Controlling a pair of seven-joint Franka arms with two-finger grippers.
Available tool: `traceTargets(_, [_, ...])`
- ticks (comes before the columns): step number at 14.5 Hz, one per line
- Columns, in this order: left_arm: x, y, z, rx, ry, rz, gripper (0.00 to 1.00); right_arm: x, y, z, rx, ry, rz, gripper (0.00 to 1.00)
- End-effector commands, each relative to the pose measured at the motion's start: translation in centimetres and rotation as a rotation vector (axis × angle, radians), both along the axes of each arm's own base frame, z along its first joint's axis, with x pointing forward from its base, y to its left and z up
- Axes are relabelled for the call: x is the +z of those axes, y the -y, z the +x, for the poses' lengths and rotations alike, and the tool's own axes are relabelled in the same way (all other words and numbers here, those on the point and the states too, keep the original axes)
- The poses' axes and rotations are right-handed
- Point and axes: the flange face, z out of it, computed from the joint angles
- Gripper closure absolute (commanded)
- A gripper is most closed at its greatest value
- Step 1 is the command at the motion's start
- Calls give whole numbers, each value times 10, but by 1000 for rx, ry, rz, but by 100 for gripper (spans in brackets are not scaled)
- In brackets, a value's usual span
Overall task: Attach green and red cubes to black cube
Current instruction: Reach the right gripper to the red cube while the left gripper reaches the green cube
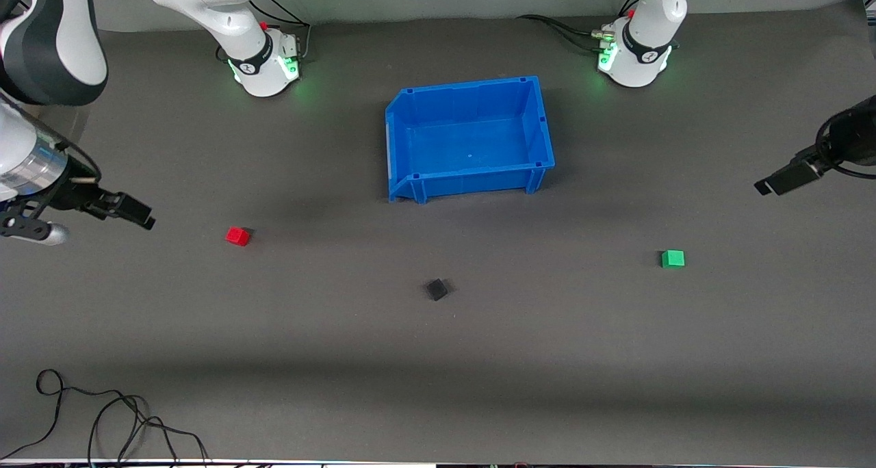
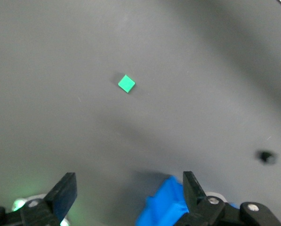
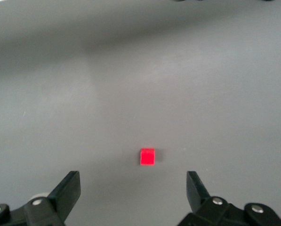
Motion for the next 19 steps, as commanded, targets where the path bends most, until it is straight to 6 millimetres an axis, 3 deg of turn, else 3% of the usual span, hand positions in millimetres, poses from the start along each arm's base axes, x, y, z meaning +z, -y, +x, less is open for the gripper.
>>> traceTargets(1, [-7, -24, 5, 251, -60, -59, 0, -31, 8, -11, -207, -27, 22, 0])
traceTargets(5, [-40, -62, 7, 551, -153, -160, 0, -105, 4, -13, -723, -163, 17, 0])
traceTargets(7, [-71, -78, 5, 668, -185, -214, 0, -146, 2, -8, -957, -220, -18, 1])
traceTargets(9, [-104, -88, 0, 740, -212, -271, 0, -162, 1, -6, -1118, -227, -33, 1])
traceTargets(11, [-140, -91, -5, 784, -226, -279, 0, -181, -5, 5, -1129, -188, -19, 0])
traceTargets(14, [-202, -98, -7, 829, -279, -324, 0, -239, -11, 7, -1105, -232, -53, 0])
traceTargets(17, [-254, -101, 1, 859, -317, -351, 0, -248, -5, 0, -1131, -253, -62, 0])
traceTargets(19, [-287, -104, -2, 851, -279, -365, 0, -266, -9, -5, -1201, -296, -59, 1])
